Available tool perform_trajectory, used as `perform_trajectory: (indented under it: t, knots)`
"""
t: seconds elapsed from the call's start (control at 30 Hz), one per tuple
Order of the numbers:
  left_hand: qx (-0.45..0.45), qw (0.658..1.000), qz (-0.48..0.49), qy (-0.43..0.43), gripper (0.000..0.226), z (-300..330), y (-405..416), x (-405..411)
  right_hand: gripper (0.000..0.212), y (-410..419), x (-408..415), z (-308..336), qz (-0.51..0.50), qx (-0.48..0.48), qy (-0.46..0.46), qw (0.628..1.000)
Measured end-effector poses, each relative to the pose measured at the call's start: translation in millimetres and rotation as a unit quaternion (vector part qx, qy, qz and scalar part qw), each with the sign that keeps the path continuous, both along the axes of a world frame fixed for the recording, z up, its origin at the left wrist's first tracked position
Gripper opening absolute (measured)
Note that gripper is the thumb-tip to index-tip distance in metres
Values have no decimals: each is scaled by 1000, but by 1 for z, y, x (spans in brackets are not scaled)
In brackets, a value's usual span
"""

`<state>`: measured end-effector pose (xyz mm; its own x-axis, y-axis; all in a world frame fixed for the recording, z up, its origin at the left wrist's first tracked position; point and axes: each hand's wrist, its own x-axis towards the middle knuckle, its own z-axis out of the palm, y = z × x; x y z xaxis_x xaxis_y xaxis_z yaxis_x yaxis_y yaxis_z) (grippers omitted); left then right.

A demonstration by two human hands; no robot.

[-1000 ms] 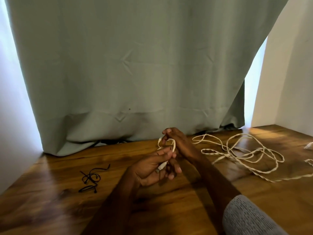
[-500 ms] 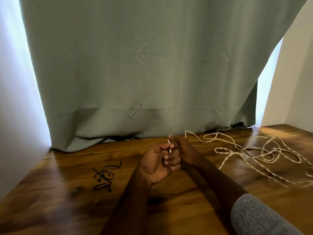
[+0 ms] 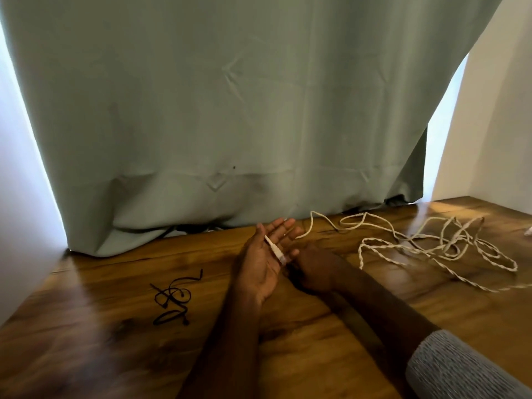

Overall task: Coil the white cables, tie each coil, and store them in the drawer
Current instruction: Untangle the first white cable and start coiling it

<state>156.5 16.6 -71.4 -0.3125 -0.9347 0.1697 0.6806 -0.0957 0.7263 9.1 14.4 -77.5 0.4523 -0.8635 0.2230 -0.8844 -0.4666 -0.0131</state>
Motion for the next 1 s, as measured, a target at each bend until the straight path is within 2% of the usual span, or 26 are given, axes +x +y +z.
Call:
perform_trajectory:
  t: [0.13, 0.23, 0.3, 0.37, 0.47, 0.57, 0.67, 0.73, 0.8, 0.87, 0.93, 1.0]
  knots:
    - [19, 995, 94, -23, 43, -1, -4, -4, 18, 14, 2, 16, 27, 29, 45, 998]
    - [13, 989, 132, -65, 38, 3, -4, -5, 23, 28, 7, 28, 77, 20, 62, 995]
    - [-7, 979, 156, -127, 38, 6, -2, -2, 17, 33, 5, 35, 114, 19, 16, 993]
    - [-37, 963, 178, -199, 37, 3, 1, -1, 23, 34, 1, 39, 137, 24, -31, 990]
    - [-101, 918, 205, -324, 39, -5, 3, 1, 23, 31, -9, 40, 162, 14, -99, 982]
    - [-131, 898, 129, -399, 52, -11, 8, 1, 4, 25, -20, 43, 181, -16, -186, 966]
    - [-57, 920, -24, -388, 68, -3, 15, 1, 4, 15, -33, 41, 196, -64, -235, 950]
    - [-30, 933, -108, -342, 63, 0, 14, 3, 12, 12, -39, 38, 192, -69, -273, 940]
    - [-32, 942, -157, -296, 45, 0, 10, 9, 11, 12, -38, 33, 184, 31, -340, 922]
    - [-42, 947, -203, -245, 34, -1, 8, 15, 15, 11, -37, 27, 177, 151, -409, 882]
    - [-40, 952, -228, -202, 32, -2, 8, 17, 18, 10, -34, 22, 175, 208, -454, 849]
    - [-32, 962, -180, -201, 37, -4, 7, 16, 20, 10, -31, 20, 179, 225, -507, 813]
